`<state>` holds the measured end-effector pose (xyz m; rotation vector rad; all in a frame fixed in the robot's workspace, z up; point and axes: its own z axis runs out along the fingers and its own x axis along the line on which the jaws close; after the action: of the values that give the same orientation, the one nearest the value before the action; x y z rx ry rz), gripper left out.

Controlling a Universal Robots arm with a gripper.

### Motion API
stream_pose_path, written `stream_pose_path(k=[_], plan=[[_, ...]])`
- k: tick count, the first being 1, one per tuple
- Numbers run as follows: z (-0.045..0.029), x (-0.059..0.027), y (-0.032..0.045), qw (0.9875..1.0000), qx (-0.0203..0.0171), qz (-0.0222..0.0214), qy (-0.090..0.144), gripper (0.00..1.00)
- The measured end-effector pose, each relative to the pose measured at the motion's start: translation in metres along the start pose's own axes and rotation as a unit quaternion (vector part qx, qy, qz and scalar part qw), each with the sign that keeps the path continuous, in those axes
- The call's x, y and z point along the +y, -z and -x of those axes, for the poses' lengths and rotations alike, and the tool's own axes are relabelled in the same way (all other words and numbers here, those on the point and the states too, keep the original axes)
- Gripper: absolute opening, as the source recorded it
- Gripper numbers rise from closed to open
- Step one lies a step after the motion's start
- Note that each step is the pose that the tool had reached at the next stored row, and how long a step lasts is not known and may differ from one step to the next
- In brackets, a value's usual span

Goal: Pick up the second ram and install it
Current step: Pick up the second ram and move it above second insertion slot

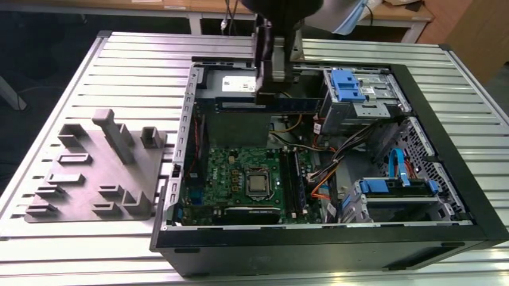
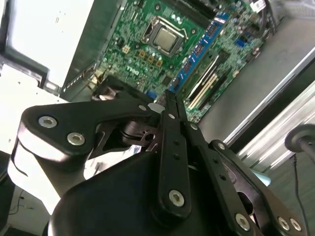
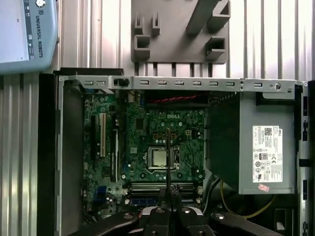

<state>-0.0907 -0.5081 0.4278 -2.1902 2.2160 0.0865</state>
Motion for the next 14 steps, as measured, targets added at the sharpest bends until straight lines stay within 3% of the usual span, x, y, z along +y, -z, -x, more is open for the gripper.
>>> stream_pose_path(k=[7,14], plan=[[-0.0001,-0.015,-0.0039,1.0,-0.0006,0.0,0.0,0.08],[-0.0007,-0.0193,-0.0155,1.0,-0.0006,0.0,0.0,0.08]])
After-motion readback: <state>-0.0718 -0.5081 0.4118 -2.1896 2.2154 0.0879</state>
